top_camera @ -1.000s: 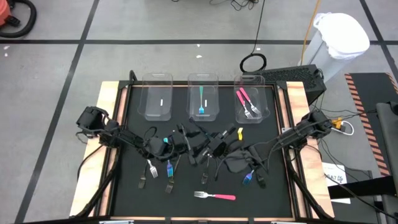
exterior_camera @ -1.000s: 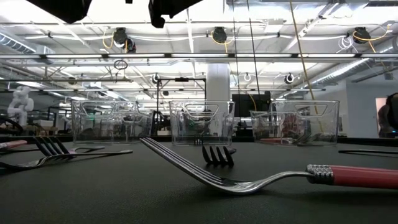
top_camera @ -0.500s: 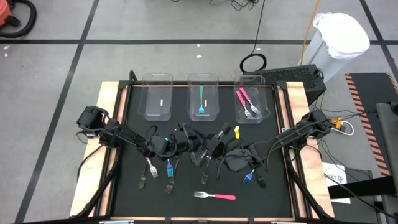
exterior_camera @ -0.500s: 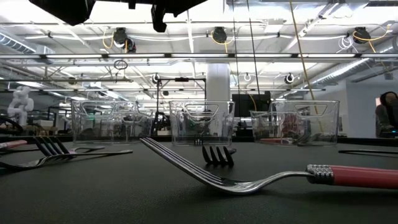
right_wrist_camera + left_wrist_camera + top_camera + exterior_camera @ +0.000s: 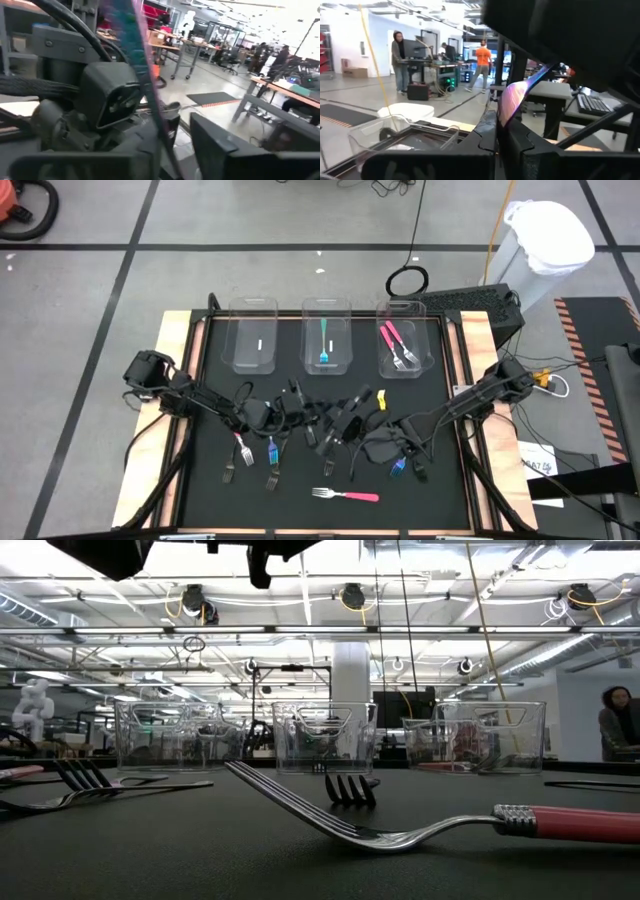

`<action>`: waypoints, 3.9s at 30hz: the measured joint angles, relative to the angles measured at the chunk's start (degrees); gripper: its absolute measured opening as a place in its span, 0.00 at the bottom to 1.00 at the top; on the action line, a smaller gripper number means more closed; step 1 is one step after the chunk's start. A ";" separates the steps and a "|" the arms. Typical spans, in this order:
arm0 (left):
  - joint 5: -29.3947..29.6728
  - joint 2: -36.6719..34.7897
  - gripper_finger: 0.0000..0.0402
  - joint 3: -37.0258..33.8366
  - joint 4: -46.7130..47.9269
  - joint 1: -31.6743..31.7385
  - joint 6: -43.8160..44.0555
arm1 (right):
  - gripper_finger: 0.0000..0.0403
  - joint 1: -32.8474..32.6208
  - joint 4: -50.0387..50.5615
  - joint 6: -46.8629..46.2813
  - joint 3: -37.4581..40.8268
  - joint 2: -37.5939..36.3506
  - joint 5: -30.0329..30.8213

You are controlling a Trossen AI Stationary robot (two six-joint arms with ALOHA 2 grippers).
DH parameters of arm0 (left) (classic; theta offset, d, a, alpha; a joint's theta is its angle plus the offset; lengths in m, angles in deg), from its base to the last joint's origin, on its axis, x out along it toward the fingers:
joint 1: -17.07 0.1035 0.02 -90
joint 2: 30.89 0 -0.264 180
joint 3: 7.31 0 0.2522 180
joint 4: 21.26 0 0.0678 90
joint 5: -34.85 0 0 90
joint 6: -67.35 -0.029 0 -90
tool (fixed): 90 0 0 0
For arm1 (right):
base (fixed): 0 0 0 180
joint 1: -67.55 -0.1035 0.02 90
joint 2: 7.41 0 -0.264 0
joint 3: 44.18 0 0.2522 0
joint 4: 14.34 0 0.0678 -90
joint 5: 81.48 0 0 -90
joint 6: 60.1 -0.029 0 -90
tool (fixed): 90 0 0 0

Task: Sort silverware by color (type)
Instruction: Put the blue fork into the middle transparent bin

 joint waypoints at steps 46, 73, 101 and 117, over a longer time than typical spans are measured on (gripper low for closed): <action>-41.89 -14.40 0.00 -0.02 35.19 33.32 29.59 | 0.73 -23.43 100.94 -74.67 -0.09 -9.53 6.39; -34.33 -8.80 0.00 0.01 36.93 36.31 37.83 | 0.73 -21.77 93.78 -77.74 4.35 -9.49 6.43; -25.04 0.02 0.03 0.00 38.40 36.79 44.50 | 0.73 -23.81 83.96 -76.93 4.37 -9.49 1.94; -21.72 0.02 0.23 0.00 38.50 36.69 41.48 | 0.73 -23.81 82.08 -75.79 4.37 -9.49 1.84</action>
